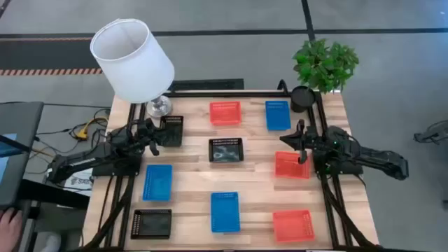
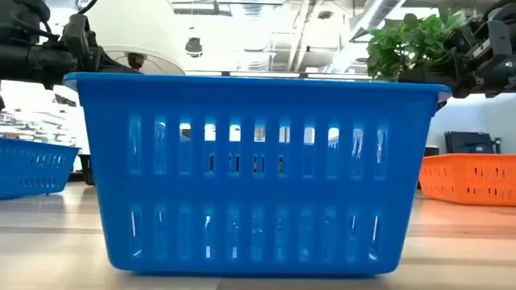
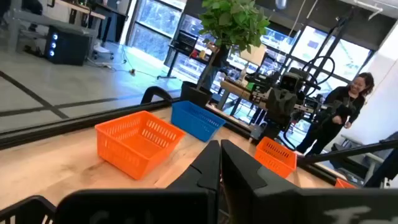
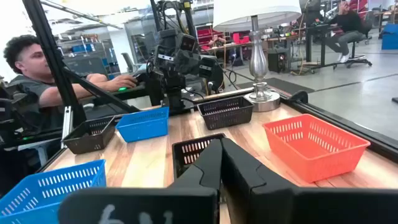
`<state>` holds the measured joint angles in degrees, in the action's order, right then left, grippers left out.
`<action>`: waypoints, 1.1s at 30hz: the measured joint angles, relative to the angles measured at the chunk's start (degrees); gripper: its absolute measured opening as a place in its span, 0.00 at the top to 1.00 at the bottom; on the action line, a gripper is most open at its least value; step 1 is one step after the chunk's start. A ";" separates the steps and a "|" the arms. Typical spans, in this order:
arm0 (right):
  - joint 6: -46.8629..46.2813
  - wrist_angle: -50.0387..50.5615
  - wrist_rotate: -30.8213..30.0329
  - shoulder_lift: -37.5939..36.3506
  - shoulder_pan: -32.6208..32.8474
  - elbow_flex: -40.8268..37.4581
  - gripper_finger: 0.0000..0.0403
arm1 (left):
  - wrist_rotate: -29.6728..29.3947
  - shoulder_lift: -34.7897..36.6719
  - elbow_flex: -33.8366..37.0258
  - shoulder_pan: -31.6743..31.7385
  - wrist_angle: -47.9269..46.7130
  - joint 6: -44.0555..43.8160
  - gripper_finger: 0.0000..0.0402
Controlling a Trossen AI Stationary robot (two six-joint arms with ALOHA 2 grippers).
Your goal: Stack baskets by color
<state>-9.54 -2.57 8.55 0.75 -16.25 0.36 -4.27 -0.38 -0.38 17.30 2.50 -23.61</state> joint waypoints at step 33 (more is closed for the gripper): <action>2.55 0.96 -2.62 17.82 0.13 17.79 0.92 | 4.21 -22.19 -21.11 0.00 -7.31 16.55 0.55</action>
<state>-6.99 -1.61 5.93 18.57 -16.12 18.15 -0.06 -22.57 -21.49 17.30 -4.81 -7.07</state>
